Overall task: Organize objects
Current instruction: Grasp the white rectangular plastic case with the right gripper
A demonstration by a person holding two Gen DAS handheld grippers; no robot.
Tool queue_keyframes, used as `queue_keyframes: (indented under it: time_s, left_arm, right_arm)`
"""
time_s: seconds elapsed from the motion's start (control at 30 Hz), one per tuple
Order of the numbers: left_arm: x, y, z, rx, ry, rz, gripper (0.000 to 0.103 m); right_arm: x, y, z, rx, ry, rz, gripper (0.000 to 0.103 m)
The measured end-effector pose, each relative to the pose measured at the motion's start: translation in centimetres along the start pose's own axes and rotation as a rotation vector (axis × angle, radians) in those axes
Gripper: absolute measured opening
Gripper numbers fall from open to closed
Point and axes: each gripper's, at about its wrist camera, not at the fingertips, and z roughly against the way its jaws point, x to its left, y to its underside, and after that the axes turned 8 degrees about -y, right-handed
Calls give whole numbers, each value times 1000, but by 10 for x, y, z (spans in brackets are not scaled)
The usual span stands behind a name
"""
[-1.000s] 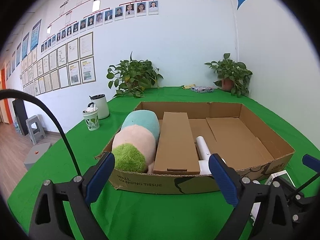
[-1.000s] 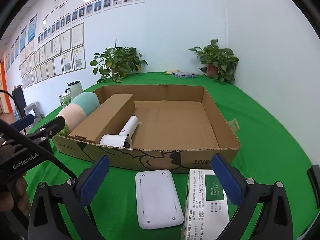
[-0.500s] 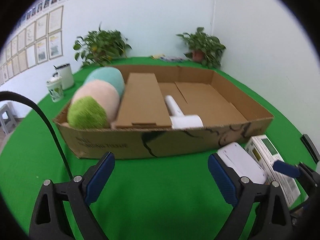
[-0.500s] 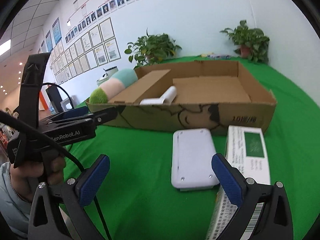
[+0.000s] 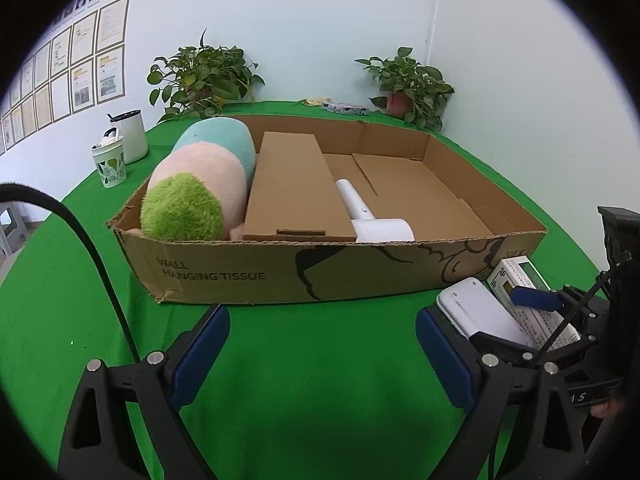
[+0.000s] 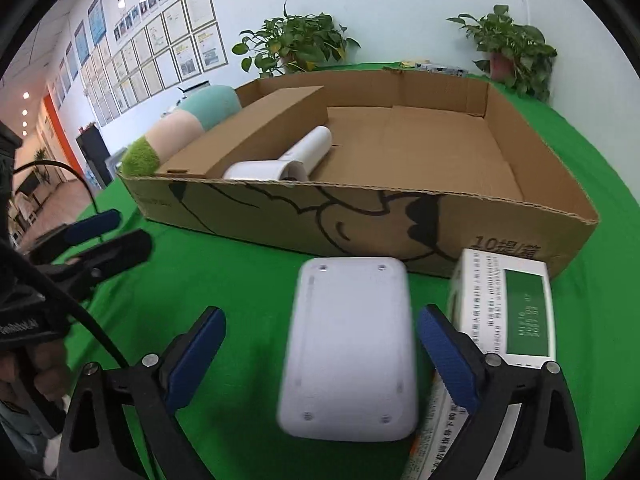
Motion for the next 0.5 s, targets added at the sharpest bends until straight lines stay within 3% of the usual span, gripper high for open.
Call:
queue_keyframes:
  time_s: [0.23, 0.33, 0.4, 0.43, 0.5]
  left_arm:
    - [2, 1, -3, 22, 17, 19, 94]
    - [1, 1, -3, 19, 18, 5, 94]
    - [1, -1, -4, 15, 22, -5, 94]
    - [2, -2, -3, 12, 30, -10, 94]
    - [3, -4, -3, 12, 51, -12, 94]
  right_arm:
    - [20, 6, -16, 72, 68, 77, 98]
    - [23, 13, -19, 89, 123, 80, 85]
    - [22, 15, -15, 63, 118, 63, 64]
    - [20, 17, -12, 56, 49, 23, 64]
    - [26, 24, -9, 47, 21, 22, 64]
